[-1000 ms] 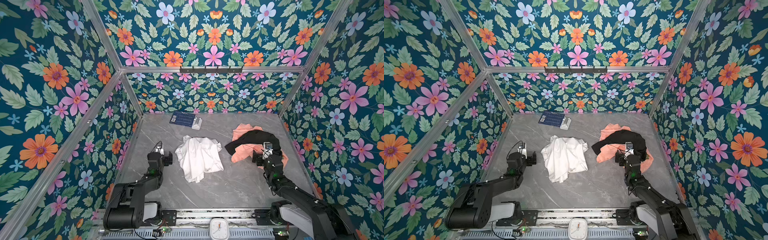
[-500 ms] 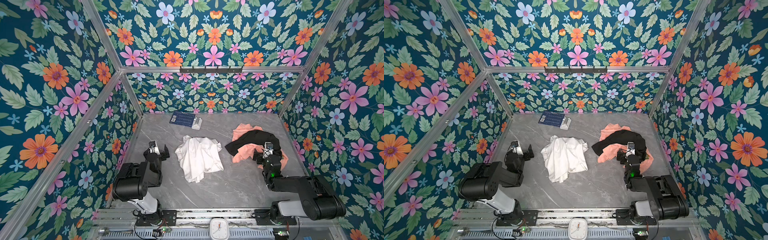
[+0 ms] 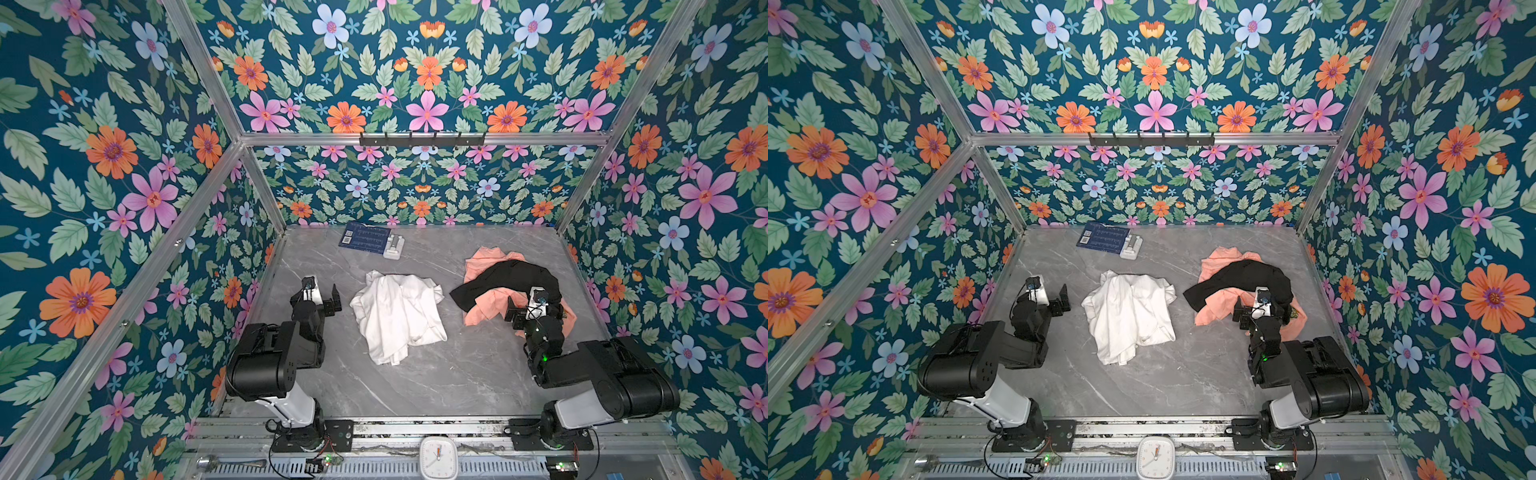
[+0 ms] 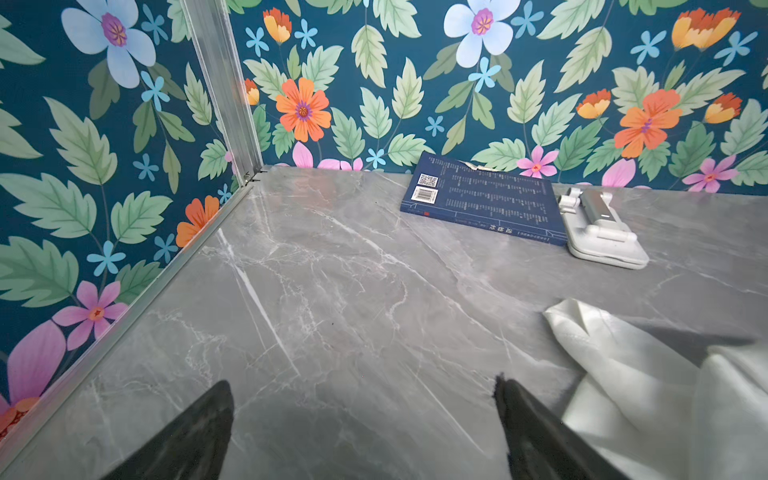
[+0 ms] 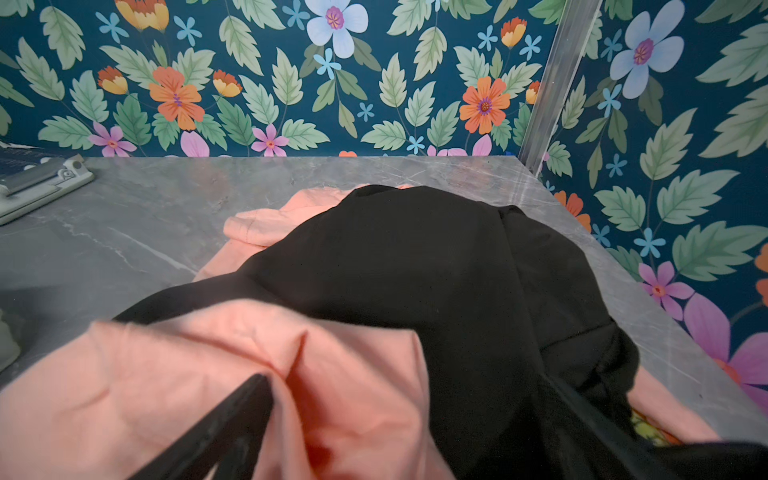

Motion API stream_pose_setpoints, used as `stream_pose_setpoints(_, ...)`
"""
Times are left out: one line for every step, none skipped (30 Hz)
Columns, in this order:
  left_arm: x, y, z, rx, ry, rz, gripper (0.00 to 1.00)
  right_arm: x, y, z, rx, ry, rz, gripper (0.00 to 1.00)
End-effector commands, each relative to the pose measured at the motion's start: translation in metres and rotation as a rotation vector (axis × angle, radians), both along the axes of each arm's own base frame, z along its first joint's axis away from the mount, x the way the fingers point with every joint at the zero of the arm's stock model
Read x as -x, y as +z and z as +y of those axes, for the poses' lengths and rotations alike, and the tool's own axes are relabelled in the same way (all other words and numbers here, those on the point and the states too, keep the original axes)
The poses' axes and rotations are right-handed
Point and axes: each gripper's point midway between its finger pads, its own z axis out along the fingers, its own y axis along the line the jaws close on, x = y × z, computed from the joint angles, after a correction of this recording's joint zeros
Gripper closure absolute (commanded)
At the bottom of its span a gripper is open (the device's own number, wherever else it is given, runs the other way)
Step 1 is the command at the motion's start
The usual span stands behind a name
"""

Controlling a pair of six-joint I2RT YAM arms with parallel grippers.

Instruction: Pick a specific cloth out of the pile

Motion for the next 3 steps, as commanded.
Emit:
stream_pose_setpoints(-0.0006, 0.0011, -0.0019, -0.012, -0.015, -0.003, 0.00, -0.0037, 0.0059, 0.0021, 0.004, 0.010, -0.013, 0.01)
stream_pose_setpoints(0.0001, 0.0016, -0.0010, -0.013, -0.009, -0.006, 0.00, -0.0044, 0.0065, 0.0024, 0.005, 0.011, -0.014, 0.01)
stream_pose_setpoints(0.0003, 0.0032, -0.0013, -0.015, -0.010, -0.013, 0.00, -0.0052, 0.0076, 0.0025, 0.005, 0.012, -0.017, 0.01)
